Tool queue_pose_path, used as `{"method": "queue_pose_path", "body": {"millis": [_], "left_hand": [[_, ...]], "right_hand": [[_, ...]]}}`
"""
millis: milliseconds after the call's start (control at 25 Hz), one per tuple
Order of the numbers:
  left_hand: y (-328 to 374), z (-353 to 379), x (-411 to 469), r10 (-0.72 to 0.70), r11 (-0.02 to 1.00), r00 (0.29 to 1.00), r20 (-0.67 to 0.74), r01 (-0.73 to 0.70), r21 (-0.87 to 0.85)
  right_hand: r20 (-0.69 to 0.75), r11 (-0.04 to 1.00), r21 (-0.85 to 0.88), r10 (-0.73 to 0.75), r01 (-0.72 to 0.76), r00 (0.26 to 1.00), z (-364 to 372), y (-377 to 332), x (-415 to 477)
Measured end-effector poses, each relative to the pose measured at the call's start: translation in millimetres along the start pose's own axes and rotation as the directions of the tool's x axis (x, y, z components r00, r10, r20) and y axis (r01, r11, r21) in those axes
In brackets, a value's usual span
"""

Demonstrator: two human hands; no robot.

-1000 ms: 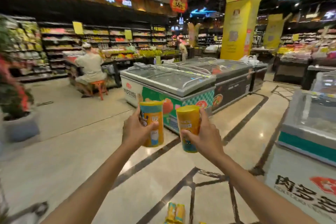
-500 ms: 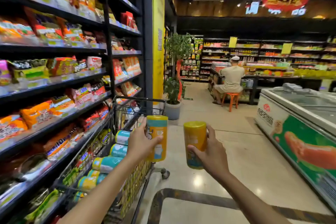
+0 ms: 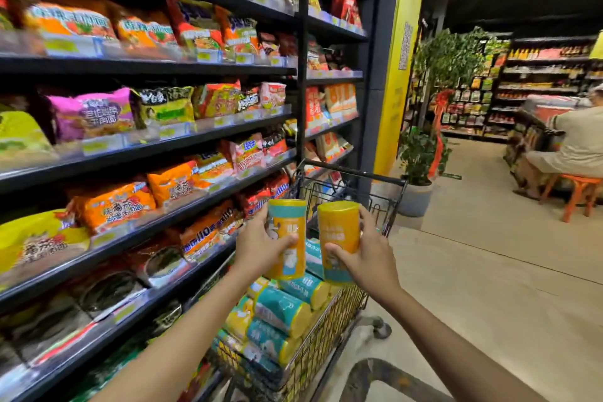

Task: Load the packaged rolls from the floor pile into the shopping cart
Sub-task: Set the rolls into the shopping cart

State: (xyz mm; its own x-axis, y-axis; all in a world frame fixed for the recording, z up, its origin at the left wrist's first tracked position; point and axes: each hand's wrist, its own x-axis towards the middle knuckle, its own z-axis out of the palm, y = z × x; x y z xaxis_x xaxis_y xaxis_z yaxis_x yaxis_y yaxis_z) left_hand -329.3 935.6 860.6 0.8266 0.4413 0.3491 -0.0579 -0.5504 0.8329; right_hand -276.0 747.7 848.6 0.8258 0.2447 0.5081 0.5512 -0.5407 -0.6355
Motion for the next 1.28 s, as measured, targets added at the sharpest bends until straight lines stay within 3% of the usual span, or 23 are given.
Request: {"method": "queue_pose_path", "body": {"millis": [240, 560, 840, 1080, 1280], "left_hand": [[-16, 73, 77, -0.103, 0.994, 0.989, -0.104, 0.098, -0.052], [-23, 134, 178, -0.299, 0.954, 0.918, -0.262, 0.287, -0.084], [-97, 166, 251, -0.449, 0.893, 0.846, -0.287, 0.420, -0.160], [-190, 193, 307, -0.641, 0.766, 0.730, -0.237, 0.624, -0.151], [-238, 221, 326, -0.788, 0.607, 0.569, -0.237, 0.783, -0.139]], "right_hand": [[0.126, 0.997, 0.075, -0.043, 0.033, 0.991, 29, 88, 106], [0.247, 0.991, 0.134, -0.058, 0.026, 0.967, 41, 172, 251], [0.458, 0.993, 0.098, -0.099, 0.060, 0.883, 142, 218, 327], [0.611, 0.998, 0.043, -0.054, 0.035, 0.790, 243, 245, 362], [0.755, 0.996, -0.067, 0.009, 0.063, 0.655, 301, 274, 377]]}}
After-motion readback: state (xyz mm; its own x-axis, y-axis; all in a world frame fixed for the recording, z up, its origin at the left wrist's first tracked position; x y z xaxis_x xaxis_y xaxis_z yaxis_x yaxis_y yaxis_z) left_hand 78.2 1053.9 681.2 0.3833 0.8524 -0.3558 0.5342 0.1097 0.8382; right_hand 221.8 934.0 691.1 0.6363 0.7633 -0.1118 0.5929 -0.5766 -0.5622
